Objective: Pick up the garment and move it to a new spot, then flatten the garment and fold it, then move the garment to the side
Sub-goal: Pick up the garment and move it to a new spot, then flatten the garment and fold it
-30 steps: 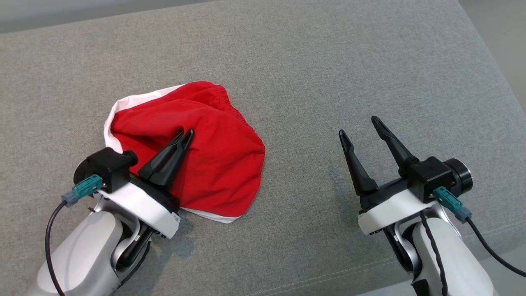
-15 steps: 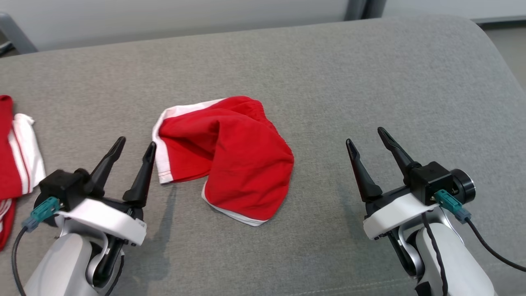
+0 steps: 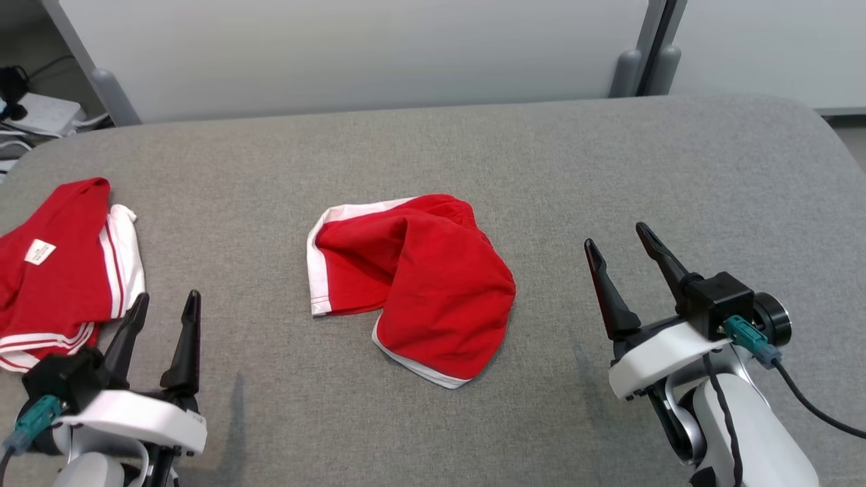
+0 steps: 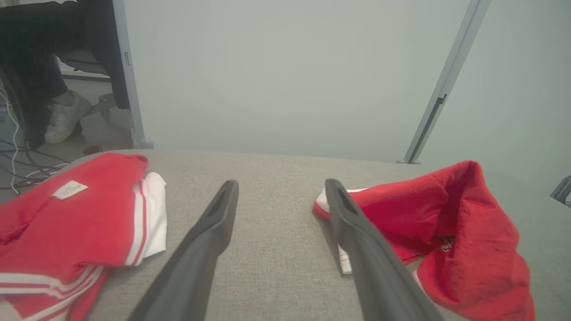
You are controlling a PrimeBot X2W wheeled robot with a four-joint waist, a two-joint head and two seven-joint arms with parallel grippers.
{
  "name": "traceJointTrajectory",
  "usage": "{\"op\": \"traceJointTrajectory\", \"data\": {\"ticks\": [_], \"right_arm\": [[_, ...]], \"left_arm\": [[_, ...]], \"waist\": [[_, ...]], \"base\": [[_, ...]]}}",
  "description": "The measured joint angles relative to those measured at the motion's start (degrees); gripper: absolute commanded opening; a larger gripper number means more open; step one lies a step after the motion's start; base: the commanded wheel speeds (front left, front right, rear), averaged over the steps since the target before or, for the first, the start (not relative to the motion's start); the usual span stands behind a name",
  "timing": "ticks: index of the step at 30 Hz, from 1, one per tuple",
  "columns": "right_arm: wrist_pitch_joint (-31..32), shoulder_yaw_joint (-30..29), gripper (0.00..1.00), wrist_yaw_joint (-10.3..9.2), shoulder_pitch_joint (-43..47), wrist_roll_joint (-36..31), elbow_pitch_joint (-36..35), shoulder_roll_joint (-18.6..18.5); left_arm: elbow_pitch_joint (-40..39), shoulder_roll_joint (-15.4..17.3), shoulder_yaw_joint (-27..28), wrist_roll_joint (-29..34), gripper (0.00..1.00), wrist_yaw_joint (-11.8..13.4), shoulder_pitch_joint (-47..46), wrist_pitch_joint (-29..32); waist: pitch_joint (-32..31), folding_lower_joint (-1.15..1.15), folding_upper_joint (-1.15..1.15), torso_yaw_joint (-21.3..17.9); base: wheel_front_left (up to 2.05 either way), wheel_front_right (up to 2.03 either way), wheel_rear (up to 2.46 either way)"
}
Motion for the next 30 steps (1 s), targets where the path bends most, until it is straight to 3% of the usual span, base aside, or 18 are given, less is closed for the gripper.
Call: {"op": "traceJointTrajectory", "data": {"ticks": [19, 30], "right_arm": [[0.0, -4.9, 1.0, 0.0, 5.6, 1.6, 0.4, 0.2], [0.0, -7.8, 1.0, 0.0, 7.0, 2.0, -0.9, 0.3]], "left_arm": [[-4.1, -5.6, 11.0, 6.1, 1.0, 0.0, 9.4, 0.0], [-4.2, -5.5, 12.6, 6.6, 1.0, 0.0, 10.3, 0.0]], "waist": [[-3.8, -0.01, 0.0, -0.3], [-3.0, -0.01, 0.0, -0.3]], "base": [[0.0, 0.0, 0.0], [0.0, 0.0, 0.0]]}}
